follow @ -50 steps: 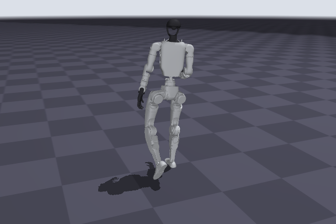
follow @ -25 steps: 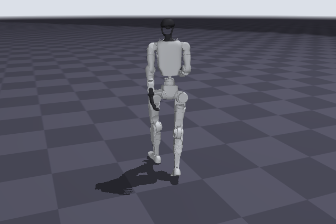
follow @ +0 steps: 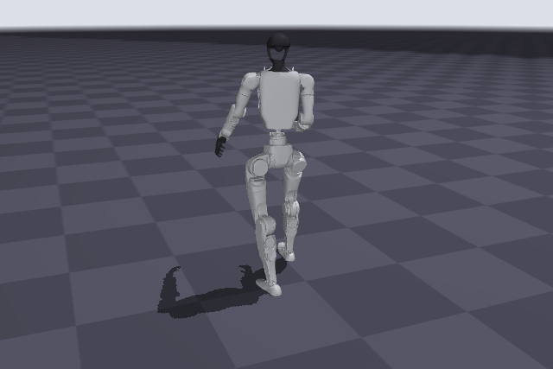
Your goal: Walk run
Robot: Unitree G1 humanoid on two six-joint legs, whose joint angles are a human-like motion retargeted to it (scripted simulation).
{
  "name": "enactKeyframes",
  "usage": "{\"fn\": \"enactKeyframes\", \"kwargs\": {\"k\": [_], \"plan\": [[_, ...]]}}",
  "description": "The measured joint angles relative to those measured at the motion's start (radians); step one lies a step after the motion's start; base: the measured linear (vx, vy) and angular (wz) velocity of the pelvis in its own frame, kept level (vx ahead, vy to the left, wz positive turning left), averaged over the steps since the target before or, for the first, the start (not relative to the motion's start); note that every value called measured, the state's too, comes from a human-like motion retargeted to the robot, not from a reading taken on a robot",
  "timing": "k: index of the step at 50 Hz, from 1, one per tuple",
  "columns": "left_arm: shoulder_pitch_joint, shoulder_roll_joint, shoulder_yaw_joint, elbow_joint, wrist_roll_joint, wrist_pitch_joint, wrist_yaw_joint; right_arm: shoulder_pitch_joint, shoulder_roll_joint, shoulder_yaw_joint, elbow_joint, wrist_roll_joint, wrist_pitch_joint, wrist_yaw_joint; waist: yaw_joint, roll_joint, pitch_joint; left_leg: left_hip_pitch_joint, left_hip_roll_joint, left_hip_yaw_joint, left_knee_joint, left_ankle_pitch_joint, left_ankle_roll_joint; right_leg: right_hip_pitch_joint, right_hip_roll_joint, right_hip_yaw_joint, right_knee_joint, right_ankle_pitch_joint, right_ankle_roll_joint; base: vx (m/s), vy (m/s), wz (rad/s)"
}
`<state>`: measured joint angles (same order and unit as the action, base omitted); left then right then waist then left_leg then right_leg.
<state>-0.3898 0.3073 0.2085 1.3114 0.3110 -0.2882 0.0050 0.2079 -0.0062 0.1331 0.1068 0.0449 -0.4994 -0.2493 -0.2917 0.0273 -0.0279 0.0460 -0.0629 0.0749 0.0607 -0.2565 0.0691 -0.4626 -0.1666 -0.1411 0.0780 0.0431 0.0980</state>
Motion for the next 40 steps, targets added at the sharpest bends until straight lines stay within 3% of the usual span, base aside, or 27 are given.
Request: {"fn": "enactKeyframes", "kwargs": {"k": [3,5,7,9,13,15,16,20,25,32,35,40], "plan": [[0.0,0.009,-0.013,0.001,0.023,-0.003,0.02,0.013,0.002,-0.006,-0.003,-0.003,-0.003,0.008,0.0,0.029,-0.009,0.031,0.031,0.007,0.01,-0.005,-0.026,-0.006,0.008,-0.073,-0.101,-0.039,-0.013,0.74,-0.27,0.07],[0.018,0.004,-0.019,0.02,0.037,-0.004,0.017,0.023,0.002,-0.014,0.0,0.001,-0.004,0.022,-0.022,0.047,-0.014,0.051,0.05,-0.011,0.03,0.015,-0.05,0.014,0.029,-0.067,-0.084,-0.044,-0.083,0.77,-0.28,0.64],[0.052,-0.007,-0.021,0.056,0.055,-0.006,0.003,0.033,0.004,-0.023,0.007,0.007,-0.004,0.045,-0.057,0.051,-0.026,0.067,0.056,-0.047,0.064,0.078,-0.086,0.038,0.01,-0.178,-0.039,-0.025,-0.087,0.9,-0.4,1.03],[0.101,-0.017,-0.023,0.099,0.078,-0.005,-0.015,0.047,0.005,-0.026,0.013,0.011,0.0,0.066,-0.098,0.054,-0.031,0.075,0.071,-0.086,0.12,0.198,-0.13,0.071,0.022,-0.134,-0.025,0.054,-0.079,1.01,-0.56,0.83],[0.237,-0.05,-0.036,0.189,0.148,0.019,-0.033,0.051,-0.009,-0.023,0.027,0.017,0.018,0.084,-0.101,0.031,-0.04,0.01,0.075,-0.094,0.391,0.559,-0.228,0.145,0.018,-0.09,0.021,0.031,-0.111,0.79,-0.44,0.04],[0.307,-0.058,-0.054,0.237,0.159,0.032,-0.037,0.033,-0.022,-0.011,0.029,0.002,0.024,0.086,-0.089,-0.006,-0.045,-0.066,0.061,-0.05,0.581,0.692,-0.251,0.188,0.007,-0.118,0.015,0.013,-0.143,0.76,-0.43,-0.49],[0.34,-0.06,-0.062,0.255,0.167,0.037,-0.046,0.019,-0.026,-0.008,0.031,-0.005,0.024,0.082,-0.088,-0.019,-0.047,-0.107,0.072,-0.022,0.655,0.698,-0.225,0.206,0.019,-0.099,0.011,-0.004,-0.155,0.73,-0.42,-0.35],[0.483,-0.087,-0.055,0.287,0.225,0.058,-0.06,-0.051,-0.025,-0.005,0.048,-0.007,0.022,0.077,-0.085,-0.039,-0.04,-0.277,0.107,0.011,0.836,0.512,-0.16,0.273,0.058,-0.09,-0.011,-0.04,-0.175,0.72,-0.41,-0.26],[0.655,-0.152,0.043,0.309,0.238,0.052,-0.053,-0.09,-0.038,0.006,0.039,0.024,-0.01,0.075,0.053,-0.085,-0.025,-0.452,0.064,0.08,0.722,0.314,-0.112,0.344,0.116,-0.017,-0.04,-0.071,-0.202,0.62,-0.25,-1.33],[0.759,-0.207,0.11,0.386,0.184,0.071,-0.129,-0.105,-0.06,-0.009,0.026,0.06,-0.033,0.082,0.116,-0.042,0.021,-0.542,0.029,0.114,0.172,0.268,-0.023,0.47,0.238,0.001,-0.061,-0.154,-0.235,0.71,-0.13,-0.37],[0.761,-0.21,0.116,0.389,0.213,0.09,-0.136,-0.094,-0.053,-0.02,0.027,0.059,-0.042,0.079,0.131,-0.051,0.021,-0.561,-0.037,0.089,-0.01,0.202,-0.012,0.514,0.252,-0.015,-0.061,-0.178,-0.245,0.75,-0.12,-0.13],[0.74,-0.2,0.126,0.357,0.26,0.099,-0.158,-0.05,-0.014,-0.015,0.049,0.076,-0.033,0.088,0.183,-0.087,-0.001,-0.526,-0.026,0.156,-0.006,0.197,0.044,0.567,0.26,0.013,-0.008,-0.15,-0.23,0.91,-0.1,-0.53]]}}
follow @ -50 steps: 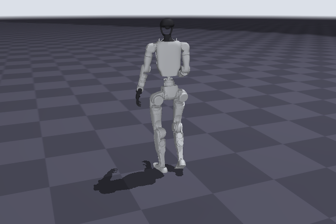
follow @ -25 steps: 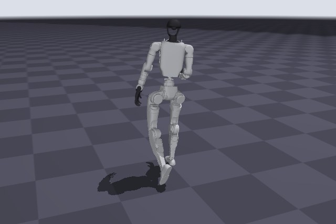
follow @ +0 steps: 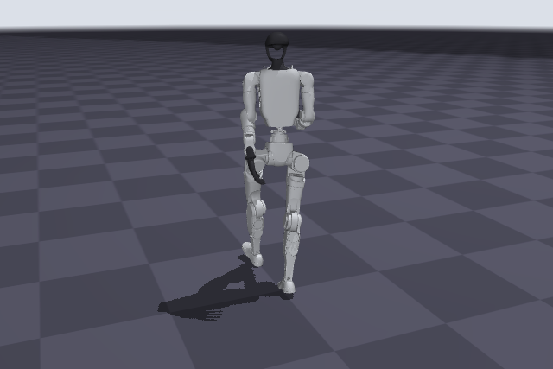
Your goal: Walk run
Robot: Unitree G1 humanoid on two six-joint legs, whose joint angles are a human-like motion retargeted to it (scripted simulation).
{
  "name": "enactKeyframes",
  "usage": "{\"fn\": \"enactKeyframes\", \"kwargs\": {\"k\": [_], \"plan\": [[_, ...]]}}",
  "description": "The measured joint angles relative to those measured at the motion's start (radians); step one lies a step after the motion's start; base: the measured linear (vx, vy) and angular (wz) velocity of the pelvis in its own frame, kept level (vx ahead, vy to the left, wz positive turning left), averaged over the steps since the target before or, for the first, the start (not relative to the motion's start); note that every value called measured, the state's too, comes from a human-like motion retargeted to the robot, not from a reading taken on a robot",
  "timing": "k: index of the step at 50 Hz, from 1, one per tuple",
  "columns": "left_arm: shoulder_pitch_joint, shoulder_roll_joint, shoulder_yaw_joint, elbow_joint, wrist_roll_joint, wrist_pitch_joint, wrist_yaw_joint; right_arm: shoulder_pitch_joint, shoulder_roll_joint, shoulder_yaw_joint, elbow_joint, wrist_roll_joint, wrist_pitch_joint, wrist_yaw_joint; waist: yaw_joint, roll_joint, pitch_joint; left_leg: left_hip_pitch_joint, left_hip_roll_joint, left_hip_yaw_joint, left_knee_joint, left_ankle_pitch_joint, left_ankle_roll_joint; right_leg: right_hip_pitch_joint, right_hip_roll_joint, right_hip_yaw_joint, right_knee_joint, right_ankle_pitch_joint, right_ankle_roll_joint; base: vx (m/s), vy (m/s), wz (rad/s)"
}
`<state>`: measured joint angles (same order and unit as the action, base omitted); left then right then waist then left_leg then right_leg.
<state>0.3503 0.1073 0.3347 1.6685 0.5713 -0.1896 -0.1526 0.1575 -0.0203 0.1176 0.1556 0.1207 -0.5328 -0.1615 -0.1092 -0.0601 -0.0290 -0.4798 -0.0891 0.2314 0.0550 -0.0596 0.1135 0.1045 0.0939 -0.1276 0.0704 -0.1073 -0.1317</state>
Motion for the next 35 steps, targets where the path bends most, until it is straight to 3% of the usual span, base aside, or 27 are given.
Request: {"fn": "enactKeyframes", "kwargs": {"k": [4,7,10,12,15,19,25,30,35], "plan": [[-0.031,0.01,0.026,-0.061,-0.042,-0.01,0.013,0.047,0.033,0.001,0.029,0.008,0.01,0.039,0.026,-0.024,-0.052,0.033,-0.003,-0.016,0.029,0.109,-0.001,0.023,-0.023,-0.039,0.083,0.23,0.113,0.99,-0.05,-0.51],[-0.097,0.029,0.024,-0.081,-0.138,-0.016,0.028,0.068,0.048,0.021,0.047,0.017,0.019,0.057,-0.003,-0.016,-0.069,0.066,-0.001,-0.083,0.067,0.076,0.025,-0.018,-0.003,0.011,0.236,0.488,0.242,1.02,-0.02,0.17],[-0.209,0.064,-0.014,-0.08,-0.243,-0.014,0.046,0.055,0.046,0.032,0.054,0.017,0.026,0.064,-0.033,0.04,-0.061,0.152,0.054,-0.068,0.059,0.023,0.019,-0.13,0.078,0.028,0.485,0.63,0.329,0.84,-0.05,0.23],[-0.297,0.091,-0.038,-0.075,-0.283,-0.005,0.049,0.035,0.043,0.031,0.057,0.005,0.031,0.066,-0.024,0.063,-0.059,0.189,0.075,-0.08,0.059,-0.012,0.008,-0.196,0.071,0.023,0.587,0.565,0.329,0.65,0.01,-0.33],[-0.424,0.124,-0.069,-0.092,-0.274,0.008,0.053,0.023,0.045,0.014,0.05,-0.014,0.048,0.054,-0.053,0.095,-0.049,0.26,0.089,-0.074,0.042,-0.04,-0.003,-0.298,0.025,-0.029,0.669,0.41,0.248,0.69,0.03,0.5],[-0.542,0.146,-0.115,-0.195,-0.23,-0.016,0.086,0.04,0.045,0.003,0.027,-0.027,0.056,0.019,-0.144,0.121,-0.039,0.337,0.069,-0.148,0.023,-0.067,-0.011,-0.401,-0.047,-0.048,0.561,0.217,0.201,0.74,-0.05,1.25],[-0.66,0.187,-0.152,-0.358,-0.198,-0.069,0.11,0.074,0.043,0.003,0.008,-0.04,0.084,-0.014,-0.209,0.083,-0.017,0.465,-0.003,-0.216,0.01,-0.126,-0.02,-0.463,-0.212,-0.076,0.145,0.182,0.207,0.69,-0.14,0.72],[-0.713,0.209,-0.141,-0.383,-0.201,-0.084,0.125,0.09,0.036,0.005,0.009,-0.083,0.098,-0.021,-0.207,0.091,-0.012,0.547,0.009,-0.233,0.009,-0.171,-0.05,-0.542,-0.217,-0.094,-0.103,0.152,0.218,0.77,-0.26,0.19],[-0.682,0.199,-0.131,-0.312,-0.234,-0.083,0.097,0.102,0.034,0.002,0.01,-0.096,0.097,-0.009,-0.237,0.117,-0.03,0.593,0.027,-0.27,0.053,-0.146,-0.108,-0.545,-0.199,-0.133,-0.035,0.187,0.116,0.8,-0.3,0.43]]}}
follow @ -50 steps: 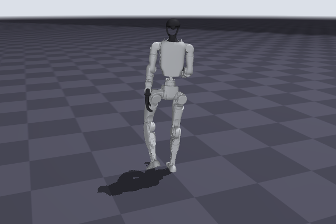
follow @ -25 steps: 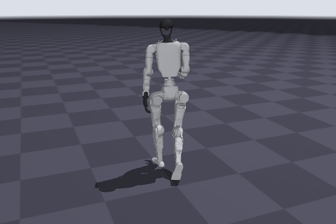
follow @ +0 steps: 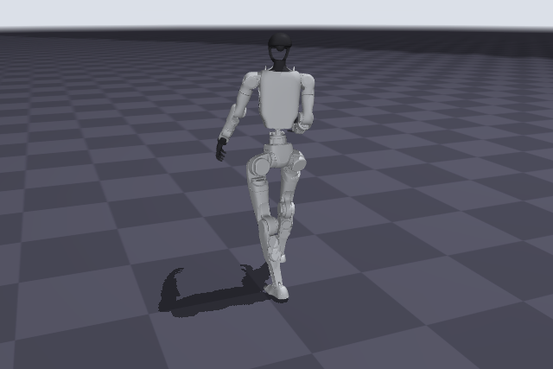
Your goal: Walk run
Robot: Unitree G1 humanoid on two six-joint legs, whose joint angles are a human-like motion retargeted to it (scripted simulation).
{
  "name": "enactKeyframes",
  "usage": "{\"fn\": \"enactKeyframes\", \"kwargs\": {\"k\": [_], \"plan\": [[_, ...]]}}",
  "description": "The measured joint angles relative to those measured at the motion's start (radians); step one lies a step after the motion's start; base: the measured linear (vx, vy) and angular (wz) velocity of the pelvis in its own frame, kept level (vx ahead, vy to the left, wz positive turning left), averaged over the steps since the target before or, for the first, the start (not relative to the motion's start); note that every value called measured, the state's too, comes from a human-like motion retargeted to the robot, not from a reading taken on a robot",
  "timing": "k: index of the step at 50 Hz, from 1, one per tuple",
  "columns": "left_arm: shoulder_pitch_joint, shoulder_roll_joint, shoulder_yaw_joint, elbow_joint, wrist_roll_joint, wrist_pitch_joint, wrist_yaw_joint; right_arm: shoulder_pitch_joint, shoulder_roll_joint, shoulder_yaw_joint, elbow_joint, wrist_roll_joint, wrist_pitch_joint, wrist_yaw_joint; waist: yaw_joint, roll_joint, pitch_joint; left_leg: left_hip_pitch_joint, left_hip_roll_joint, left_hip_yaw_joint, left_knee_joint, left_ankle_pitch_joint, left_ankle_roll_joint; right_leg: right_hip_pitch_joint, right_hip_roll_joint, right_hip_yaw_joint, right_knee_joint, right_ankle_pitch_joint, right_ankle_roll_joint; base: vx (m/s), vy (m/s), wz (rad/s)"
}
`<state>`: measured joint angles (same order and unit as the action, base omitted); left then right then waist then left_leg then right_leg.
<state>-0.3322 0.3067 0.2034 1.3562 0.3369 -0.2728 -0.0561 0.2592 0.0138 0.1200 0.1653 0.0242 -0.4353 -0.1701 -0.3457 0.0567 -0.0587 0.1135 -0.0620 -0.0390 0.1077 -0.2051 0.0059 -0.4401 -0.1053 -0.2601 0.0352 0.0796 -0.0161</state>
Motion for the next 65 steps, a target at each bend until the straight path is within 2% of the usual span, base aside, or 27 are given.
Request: {"fn": "enactKeyframes", "kwargs": {"k": [2,5,7,8,10,13,16,19,25,27,30,32,33,35,38,41,44,45,47,49,53,55,59,60,62,63,65], "plan": [[0.038,-0.011,0.006,0.05,0.005,0.008,-0.018,0.012,0.004,0.001,-0.002,0.002,-0.008,0.007,-0.045,0.019,-0.008,0.009,0.02,-0.043,0.042,0.083,-0.055,0.019,0.007,0.011,0.022,0.071,0.004,0.93,-0.41,0.95],[0.122,-0.038,0.006,0.128,0.029,0.042,-0.046,0.016,0.007,0.011,0.007,0.033,-0.021,0.018,-0.065,0.05,-0.018,-0.011,0.055,-0.083,0.162,0.335,-0.184,0.057,0.033,0.023,0.068,0.024,-0.05,0.93,-0.43,0.32],[0.183,-0.06,-0.023,0.175,0.038,0.053,-0.055,0.001,0.003,0.014,0.012,0.064,-0.015,0.017,-0.064,0.028,-0.024,-0.059,0.032,-0.08,0.311,0.5,-0.263,0.096,0.015,0.028,0.079,-0.008,-0.07,0.81,-0.27,0.09],[0.209,-0.066,-0.041,0.197,0.041,0.053,-0.06,-0.01,-0.001,0.018,0.011,0.071,-0.015,0.011,-0.069,0.001,-0.03,-0.093,0.0,-0.045,0.395,0.566,-0.267,0.114,-0.022,0.017,0.08,-0.014,-0.068,0.76,-0.23,0.01],[0.266,-0.066,-0.067,0.228,0.071,0.051,-0.075,-0.035,-0.003,0.03,0.007,0.07,-0.026,-0.021,-0.054,-0.044,-0.049,-0.166,-0.016,0.033,0.54,0.711,-0.268,0.145,-0.027,0.046,0.075,-0.044,-0.086,0.74,-0.37,-0.22],[0.377,-0.084,-0.076,0.237,0.151,0.057,-0.057,-0.081,-0.002,0.032,0.008,0.063,-0.037,-0.069,-0.034,-0.063,-0.041,-0.286,-0.003,-0.001,0.703,0.591,-0.24,0.211,0.024,0.075,0.052,-0.074,-0.105,0.73,-0.49,-0.34],[0.475,-0.114,-0.038,0.26,0.208,0.062,-0.039,-0.125,-0.015,0.024,0.0,0.051,-0.041,-0.083,0.031,-0.101,-0.033,-0.413,0.036,0.096,0.749,0.432,-0.135,0.264,0.047,0.094,0.029,-0.086,-0.118,0.59,-0.31,-0.95],[0.551,-0.134,-0.012,0.303,0.202,0.07,-0.068,-0.152,-0.036,0.019,-0.014,0.042,-0.053,-0.106,0.093,-0.116,-0.019,-0.513,0.041,0.132,0.648,0.316,-0.051,0.31,0.082,0.117,0.013,-0.106,-0.126,0.53,-0.21,-0.89],[0.659,-0.172,0.041,0.344,0.197,0.092,-0.152,-0.174,-0.084,0.01,-0.03,0.058,-0.074,-0.124,0.172,-0.087,0.036,-0.595,0.018,0.142,0.17,0.276,0.05,0.423,0.184,0.144,-0.007,-0.166,-0.148,0.71,-0.16,-0.51],[0.676,-0.183,0.048,0.344,0.209,0.094,-0.165,-0.166,-0.091,0.003,-0.031,0.057,-0.082,-0.117,0.193,-0.088,0.044,-0.609,-0.012,0.175,0.032,0.22,0.059,0.461,0.195,0.14,-0.014,-0.183,-0.151,0.7,-0.1,-0.39],[0.683,-0.188,0.059,0.344,0.235,0.091,-0.168,-0.142,-0.078,0.0,-0.024,0.06,-0.1,-0.102,0.196,-0.099,0.045,-0.611,-0.06,0.22,-0.107,0.147,0.032,0.505,0.2,0.119,-0.01,-0.197,-0.152,0.72,-0.11,-0.08],[0.676,-0.186,0.067,0.344,0.243,0.094,-0.164,-0.12,-0.056,0.009,-0.009,0.075,-0.104,-0.091,0.208,-0.108,0.04,-0.597,-0.05,0.264,-0.086,0.159,0.078,0.527,0.208,0.128,0.01,-0.178,-0.145,0.96,-0.12,-0.35],[0.669,-0.184,0.072,0.344,0.245,0.098,-0.161,-0.108,-0.043,0.015,-0.001,0.086,-0.103,-0.086,0.218,-0.114,0.031,-0.59,-0.041,0.281,-0.058,0.158,0.115,0.534,0.208,0.134,0.021,-0.159,-0.135,0.92,-0.12,-0.72],[0.657,-0.179,0.088,0.34,0.239,0.102,-0.15,-0.08,-0.019,0.031,0.016,0.103,-0.098,-0.073,0.252,-0.129,0.012,-0.581,-0.022,0.319,-0.028,0.208,0.133,0.555,0.203,0.143,0.048,-0.096,-0.101,0.91,-0.12,-1.0],[0.621,-0.158,0.095,0.334,0.181,0.101,-0.134,-0.034,0.02,0.054,0.046,0.109,-0.098,-0.052,0.251,-0.152,-0.024,-0.551,-0.034,0.255,-0.005,0.26,0.144,0.564,0.181,0.111,0.126,0.107,-0.004,0.97,-0.11,-0.53],[0.546,-0.121,0.072,0.33,0.091,0.104,-0.122,-0.006,0.034,0.088,0.066,0.111,-0.093,-0.043,0.217,-0.139,-0.033,-0.521,-0.01,0.211,0.049,0.204,0.162,0.511,0.219,0.168,0.308,0.359,0.14,0.9,-0.11,0.06],[0.436,-0.084,0.047,0.303,0.029,0.114,-0.084,-0.022,0.024,0.104,0.075,0.109,-0.086,-0.029,0.195,-0.111,-0.025,-0.439,0.019,0.218,0.058,0.135,0.166,0.389,0.262,0.175,0.605,0.444,0.241,0.83,-0.13,0.1],[0.398,-0.075,0.043,0.289,0.016,0.118,-0.069,-0.035,0.019,0.104,0.078,0.106,-0.085,-0.019,0.198,-0.111,-0.024,-0.415,0.017,0.215,0.057,0.115,0.163,0.353,0.253,0.173,0.684,0.444,0.263,0.66,-0.08,-0.56],[0.319,-0.06,0.036,0.25,0.003,0.121,-0.053,-0.053,0.015,0.091,0.077,0.096,-0.077,0.008,0.216,-0.073,-0.023,-0.375,0.06,0.222,0.046,0.093,0.151,0.291,0.259,0.161,0.716,0.35,0.197,0.68,-0.01,-0.48],[0.242,-0.055,0.025,0.201,0.002,0.115,-0.045,-0.059,0.008,0.067,0.068,0.083,-0.071,0.018,0.193,-0.046,-0.017,-0.323,0.065,0.215,0.027,0.079,0.146,0.224,0.206,0.106,0.745,0.227,0.131,0.71,0.02,0.62],[0.121,-0.048,0.001,0.079,-0.01,0.077,-0.03,-0.049,-0.004,0.038,0.039,0.069,-0.079,0.002,0.09,-0.011,-0.013,-0.241,0.05,0.158,-0.007,0.053,0.135,0.118,0.117,0.084,0.623,0.024,0.099,0.69,-0.06,1.41],[0.074,-0.043,-0.008,0.019,-0.02,0.053,-0.026,-0.04,-0.007,0.033,0.029,0.069,-0.08,-0.004,0.053,-0.014,-0.014,-0.202,0.028,0.142,-0.016,0.035,0.13,0.088,0.066,0.117,0.474,0.008,0.123,0.68,-0.12,0.94],[0.005,-0.02,-0.022,-0.076,-0.023,0.013,-0.018,-0.03,0.003,0.026,0.023,0.074,-0.082,-0.023,0.014,-0.038,0.003,-0.116,-0.012,0.112,-0.023,-0.013,0.115,0.044,-0.051,0.148,0.175,-0.009,0.106,0.63,-0.18,0.59],[-0.007,-0.014,-0.026,-0.092,-0.02,0.007,-0.013,-0.026,0.007,0.026,0.023,0.076,-0.083,-0.031,0.007,-0.038,0.008,-0.094,-0.011,0.106,-0.026,-0.024,0.109,0.03,-0.064,0.154,0.111,-0.02,0.093,0.71,-0.27,0.43],[-0.017,-0.004,-0.032,-0.105,-0.007,-0.002,0.004,-0.016,0.009,0.028,0.022,0.079,-0.086,-0.042,0.004,-0.028,0.014,-0.056,0.002,0.101,-0.031,-0.043,0.09,0.004,-0.062,0.183,-0.004,-0.012,0.113,0.87,-0.38,0.19],[-0.017,-0.001,-0.034,-0.104,0.003,-0.004,0.012,-0.011,0.008,0.029,0.022,0.081,-0.088,-0.045,0.012,-0.024,0.012,-0.042,0.008,0.108,-0.032,-0.052,0.08,-0.003,-0.06,0.175,-0.05,-0.034,0.14,0.77,-0.34,-0.02],[-0.007,0.0,-0.04,-0.086,0.022,-0.004,0.024,-0.002,0.007,0.028,0.022,0.087,-0.089,-0.043,0.011,-0.014,0.011,-0.015,0.017,0.106,-0.023,-0.063,0.062,-0.003,-0.072,0.103,-0.06,-0.03,0.145,0.73,-0.33,0.17]]}}
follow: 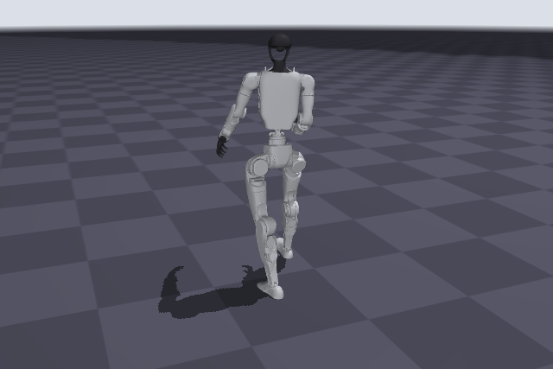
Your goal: Walk run
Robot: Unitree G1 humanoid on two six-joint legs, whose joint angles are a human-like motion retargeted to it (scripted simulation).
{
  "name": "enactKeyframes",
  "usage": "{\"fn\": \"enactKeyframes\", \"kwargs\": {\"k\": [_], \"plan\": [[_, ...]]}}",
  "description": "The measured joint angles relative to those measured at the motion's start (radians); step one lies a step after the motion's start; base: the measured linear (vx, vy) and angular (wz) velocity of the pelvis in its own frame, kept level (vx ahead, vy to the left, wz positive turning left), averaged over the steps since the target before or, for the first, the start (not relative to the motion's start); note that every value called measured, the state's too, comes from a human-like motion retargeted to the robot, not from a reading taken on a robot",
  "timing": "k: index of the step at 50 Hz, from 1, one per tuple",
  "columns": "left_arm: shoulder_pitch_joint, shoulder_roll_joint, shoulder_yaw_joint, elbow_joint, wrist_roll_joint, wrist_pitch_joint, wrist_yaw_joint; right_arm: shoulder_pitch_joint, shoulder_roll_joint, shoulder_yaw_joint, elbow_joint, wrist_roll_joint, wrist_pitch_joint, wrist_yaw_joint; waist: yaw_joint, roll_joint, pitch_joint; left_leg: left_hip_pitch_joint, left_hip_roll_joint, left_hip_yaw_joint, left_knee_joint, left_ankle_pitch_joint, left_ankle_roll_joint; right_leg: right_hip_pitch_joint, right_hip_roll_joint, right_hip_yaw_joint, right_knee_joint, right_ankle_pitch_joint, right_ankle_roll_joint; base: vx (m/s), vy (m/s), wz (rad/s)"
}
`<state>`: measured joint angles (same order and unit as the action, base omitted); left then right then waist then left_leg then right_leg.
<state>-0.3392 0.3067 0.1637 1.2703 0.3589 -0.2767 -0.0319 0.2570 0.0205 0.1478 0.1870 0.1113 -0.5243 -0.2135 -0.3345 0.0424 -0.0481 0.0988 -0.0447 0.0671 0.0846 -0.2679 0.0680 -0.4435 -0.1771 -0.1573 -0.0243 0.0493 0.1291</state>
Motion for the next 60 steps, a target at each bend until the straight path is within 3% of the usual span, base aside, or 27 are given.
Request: {"fn": "enactKeyframes", "kwargs": {"k": [2,3,5,8,10,12,13,17,20,25,28,32,35,38,40,43,44,47,49,52,55,57,60], "plan": [[0.022,-0.002,-0.003,0.042,0.02,0.003,-0.003,0.002,-0.001,-0.007,0.001,0.007,0.007,0.015,-0.019,0.006,-0.009,0.013,0.004,-0.014,0.019,0.014,-0.021,-0.004,0.026,0.058,0.063,0.033,-0.07,0.76,-0.36,0.6],[0.038,-0.006,-0.006,0.07,0.031,0.004,-0.01,0.006,0.0,-0.013,0.0,0.006,0.01,0.025,-0.033,0.007,-0.017,0.02,0.005,-0.025,0.031,0.035,-0.035,-0.001,0.008,-0.02,0.089,0.053,-0.062,0.76,-0.38,0.98],[0.081,-0.014,-0.007,0.137,0.064,0.007,-0.03,0.016,0.007,-0.02,0.002,-0.001,0.012,0.035,-0.092,0.023,-0.023,0.024,0.032,-0.078,0.075,0.12,-0.079,0.026,0.033,0.049,0.114,0.106,-0.054,0.79,-0.45,1.24],[0.176,-0.038,-0.009,0.242,0.114,0.035,-0.053,0.024,0.007,-0.014,0.012,0.003,0.018,0.027,-0.119,0.047,-0.026,-0.004,0.081,-0.113,0.209,0.376,-0.155,0.08,0.044,0.034,0.149,0.052,-0.09,0.92,-0.58,0.62],[0.241,-0.06,-0.022,0.304,0.122,0.056,-0.057,0.019,0.0,-0.011,0.015,0.007,0.028,0.024,-0.119,0.027,-0.03,-0.057,0.07,-0.128,0.368,0.544,-0.206,0.135,0.032,0.006,0.131,0.032,-0.112,0.74,-0.43,0.16],[0.306,-0.07,-0.026,0.344,0.124,0.063,-0.076,0.008,-0.011,-0.003,0.008,-0.001,0.028,0.02,-0.085,-0.02,-0.046,-0.127,0.041,-0.073,0.53,0.659,-0.217,0.181,0.001,-0.092,0.11,0.022,-0.126,0.73,-0.46,-0.46],[0.34,-0.076,-0.025,0.354,0.13,0.065,-0.087,0.0,-0.016,0.0,0.005,-0.004,0.026,0.017,-0.07,-0.036,-0.051,-0.164,0.048,-0.037,0.597,0.691,-0.196,0.195,0.02,-0.03,0.104,0.004,-0.14,0.67,-0.42,-0.2],[0.477,-0.114,0.008,0.344,0.169,0.07,-0.112,-0.063,-0.041,-0.009,0.008,0.007,0.023,0.027,-0.039,-0.056,-0.037,-0.329,0.122,0.057,0.781,0.528,-0.106,0.263,0.042,-0.058,0.074,-0.023,-0.151,0.6,-0.34,0.02],[0.561,-0.147,0.043,0.345,0.179,0.066,-0.123,-0.105,-0.072,-0.013,0.005,0.003,0.02,0.037,0.041,-0.079,-0.023,-0.431,0.103,0.122,0.769,0.395,-0.06,0.306,0.068,-0.036,0.057,-0.041,-0.164,0.54,-0.22,-0.77],[0.647,-0.188,0.087,0.378,0.177,0.091,-0.15,-0.135,-0.111,-0.026,-0.015,-0.015,0.01,0.021,0.128,-0.073,0.01,-0.544,0.048,0.157,0.477,0.277,-0.011,0.39,0.13,-0.057,0.032,-0.087,-0.181,0.62,-0.15,-0.18],[0.66,-0.203,0.11,0.401,0.17,0.106,-0.163,-0.135,-0.114,-0.04,-0.026,-0.018,0.004,0.016,0.15,-0.051,0.027,-0.562,0.048,0.275,0.246,0.239,0.009,0.438,0.182,-0.081,0.024,-0.125,-0.193,0.61,-0.13,0.4],[0.653,-0.221,0.127,0.412,0.149,0.11,-0.177,-0.121,-0.099,-0.053,-0.028,-0.017,-0.006,0.01,0.16,-0.036,0.033,-0.56,-0.016,0.418,0.025,0.143,0.003,0.498,0.228,-0.156,0.024,-0.172,-0.198,0.63,-0.12,0.66],[0.634,-0.231,0.132,0.408,0.129,0.108,-0.186,-0.101,-0.079,-0.047,-0.014,-0.009,-0.011,0.007,0.167,-0.041,0.027,-0.535,-0.047,0.451,-0.028,0.161,0.035,0.532,0.247,-0.179,0.052,-0.184,-0.185,0.66,-0.12,0.38],[0.615,-0.234,0.145,0.395,0.12,0.101,-0.178,-0.072,-0.054,-0.03,0.004,-0.008,-0.005,0.003,0.223,-0.071,-0.007,-0.522,-0.057,0.419,-0.001,0.225,0.134,0.55,0.231,-0.168,0.104,-0.121,-0.125,0.93,-0.15,-0.43],[0.603,-0.228,0.15,0.389,0.104,0.094,-0.174,-0.051,-0.036,-0.015,0.018,-0.015,-0.001,0.006,0.25,-0.094,-0.038,-0.513,-0.083,0.354,-0.007,0.246,0.194,0.563,0.208,-0.195,0.154,-0.014,-0.052,0.94,-0.17,-0.41],[0.551,-0.202,0.15,0.383,0.069,0.092,-0.197,-0.041,-0.014,0.014,0.046,-0.023,0.006,0.019,0.227,-0.088,-0.059,-0.5,-0.071,0.253,0.051,0.192,0.189,0.525,0.209,-0.156,0.318,0.256,0.114,0.83,-0.04,0.27],[0.525,-0.188,0.144,0.375,0.058,0.095,-0.199,-0.042,-0.01,0.024,0.051,-0.025,0.009,0.02,0.22,-0.064,-0.062,-0.496,-0.037,0.237,0.068,0.181,0.178,0.484,0.248,-0.134,0.39,0.326,0.132,0.58,-0.19,0.56],[0.431,-0.147,0.114,0.336,0.029,0.111,-0.17,-0.057,-0.015,0.041,0.059,-0.027,0.005,0.022,0.211,0.007,-0.07,-0.461,0.051,0.214,0.105,0.14,0.146,0.356,0.362,-0.069,0.609,0.452,0.132,0.77,-0.2,0.71],[0.366,-0.132,0.095,0.29,0.02,0.12,-0.145,-0.07,-0.026,0.031,0.068,-0.018,0.002,0.045,0.201,0.034,-0.062,-0.415,0.04,0.168,0.108,0.117,0.145,0.294,0.38,0.007,0.719,0.342,0.131,0.67,0.15,1.14],[0.275,-0.119,0.068,0.199,0.017,0.107,-0.122,-0.073,-0.042,0.016,0.073,-0.01,0.006,0.071,0.161,0.067,-0.046,-0.339,0.008,0.098,0.085,0.107,0.15,0.228,0.331,0.07,0.776,0.167,0.087,0.66,0.2,1.69],[0.194,-0.102,0.027,0.105,0.007,0.077,-0.101,-0.052,-0.056,0.011,0.064,-0.016,-0.01,0.058,0.1,0.089,-0.039,-0.279,-0.011,0.016,0.062,0.106,0.151,0.174,0.226,0.057,0.706,0.049,-0.039,0.58,-0.02,2.07],[0.149,-0.086,-0.006,0.058,0.0,0.055,-0.087,-0.031,-0.061,0.019,0.06,-0.014,-0.017,0.05,0.072,0.082,-0.039,-0.243,-0.036,-0.035,0.052,0.105,0.157,0.159,0.15,0.047,0.587,0.045,-0.079,0.7,-0.13,1.85],[0.08,-0.065,-0.043,0.011,0.002,0.032,-0.077,-0.009,-0.063,0.026,0.058,-0.008,-0.018,0.051,0.037,0.055,-0.034,-0.187,-0.084,-0.11,0.044,0.097,0.16,0.136,0.084,0.095,0.393,0.036,-0.094,0.5,-0.11,1.73]]}}
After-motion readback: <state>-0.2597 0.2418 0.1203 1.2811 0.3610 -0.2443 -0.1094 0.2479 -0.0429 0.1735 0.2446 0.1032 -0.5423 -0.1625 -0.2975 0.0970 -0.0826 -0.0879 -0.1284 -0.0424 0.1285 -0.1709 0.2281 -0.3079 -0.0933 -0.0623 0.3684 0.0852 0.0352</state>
